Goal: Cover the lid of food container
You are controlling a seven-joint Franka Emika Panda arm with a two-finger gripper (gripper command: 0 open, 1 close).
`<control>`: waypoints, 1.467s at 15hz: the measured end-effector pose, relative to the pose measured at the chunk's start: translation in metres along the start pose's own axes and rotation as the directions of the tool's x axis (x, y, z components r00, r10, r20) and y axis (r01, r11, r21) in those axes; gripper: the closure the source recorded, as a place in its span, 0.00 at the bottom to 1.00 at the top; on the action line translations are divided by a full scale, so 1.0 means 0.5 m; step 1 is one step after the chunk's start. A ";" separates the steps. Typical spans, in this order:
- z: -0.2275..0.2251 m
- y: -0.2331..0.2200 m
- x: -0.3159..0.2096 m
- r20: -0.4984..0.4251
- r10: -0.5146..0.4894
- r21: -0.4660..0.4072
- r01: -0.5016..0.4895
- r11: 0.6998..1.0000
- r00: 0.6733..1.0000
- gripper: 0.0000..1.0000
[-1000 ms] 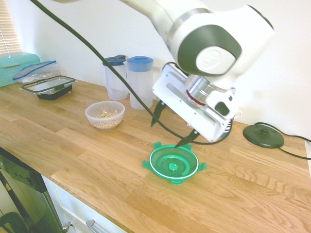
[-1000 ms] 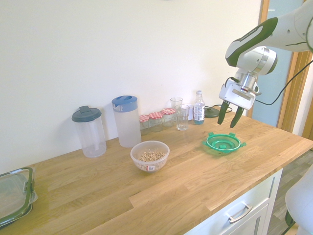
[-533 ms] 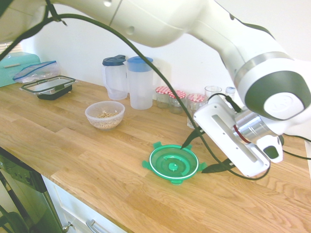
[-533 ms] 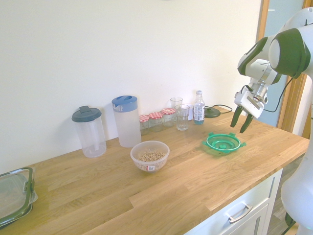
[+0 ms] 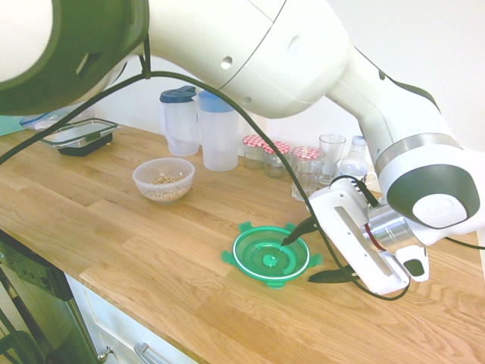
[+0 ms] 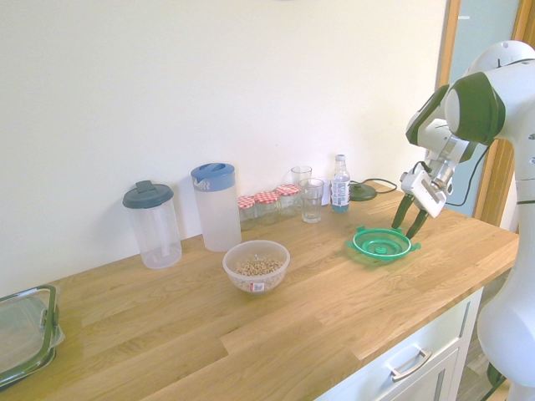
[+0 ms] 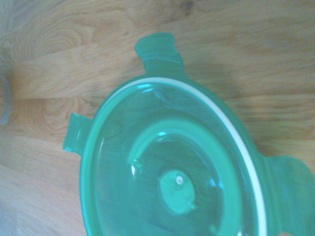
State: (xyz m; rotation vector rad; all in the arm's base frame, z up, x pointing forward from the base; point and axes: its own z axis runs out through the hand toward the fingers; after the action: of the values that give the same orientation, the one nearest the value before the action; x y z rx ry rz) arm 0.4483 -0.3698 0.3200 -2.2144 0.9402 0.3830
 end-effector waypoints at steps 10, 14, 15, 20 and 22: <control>0.050 0.028 -0.005 0.028 0.044 0.132 -0.047 0.990 0.999 1.00; 0.068 0.036 -0.005 0.038 0.055 0.136 -0.060 0.989 0.998 1.00; 0.072 0.038 -0.005 0.040 0.058 0.136 -0.063 0.989 0.998 1.00; 0.087 0.046 -0.005 0.044 0.066 0.130 -0.072 0.989 0.997 1.00; 0.088 0.044 -0.005 0.043 0.064 0.121 -0.069 0.990 0.997 1.00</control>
State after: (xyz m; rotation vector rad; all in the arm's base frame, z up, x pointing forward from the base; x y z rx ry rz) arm 0.4306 -0.3489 0.2789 -2.0615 0.9924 0.3876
